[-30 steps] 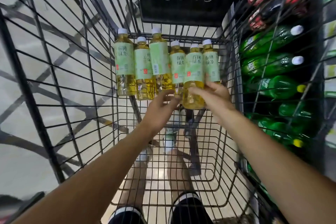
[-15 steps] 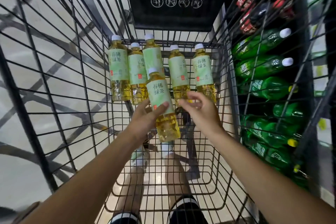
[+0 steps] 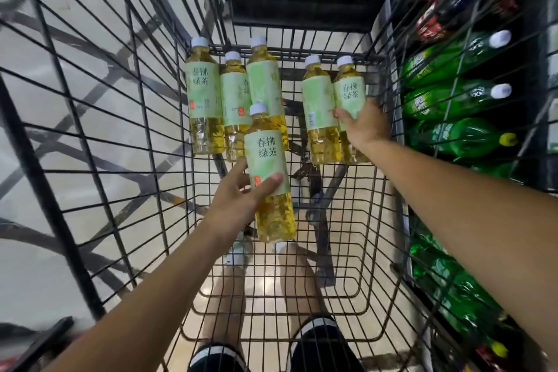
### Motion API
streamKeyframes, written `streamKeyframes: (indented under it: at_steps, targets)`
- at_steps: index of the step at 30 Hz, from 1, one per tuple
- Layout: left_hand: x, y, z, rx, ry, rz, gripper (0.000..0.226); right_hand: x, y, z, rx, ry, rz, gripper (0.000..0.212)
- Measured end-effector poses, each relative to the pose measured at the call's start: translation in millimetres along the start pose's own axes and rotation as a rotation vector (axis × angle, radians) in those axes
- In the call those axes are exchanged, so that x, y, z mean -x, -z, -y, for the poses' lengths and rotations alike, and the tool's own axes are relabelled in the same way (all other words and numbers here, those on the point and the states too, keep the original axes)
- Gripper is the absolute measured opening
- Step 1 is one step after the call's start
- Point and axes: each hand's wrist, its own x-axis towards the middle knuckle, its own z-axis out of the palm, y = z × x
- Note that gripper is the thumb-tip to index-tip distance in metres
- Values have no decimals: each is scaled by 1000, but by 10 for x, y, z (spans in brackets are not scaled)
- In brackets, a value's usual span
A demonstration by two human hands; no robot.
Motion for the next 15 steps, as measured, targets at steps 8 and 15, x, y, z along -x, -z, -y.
streamKeyframes:
  at_steps: [8, 15]
  targets:
    - [234, 78, -69, -38, -43, 10, 53, 676, 182, 164, -158, 53, 64, 41]
    - [1263, 247, -568, -116, -140, 53, 62, 2271, 808, 453, -546, 90, 71, 48]
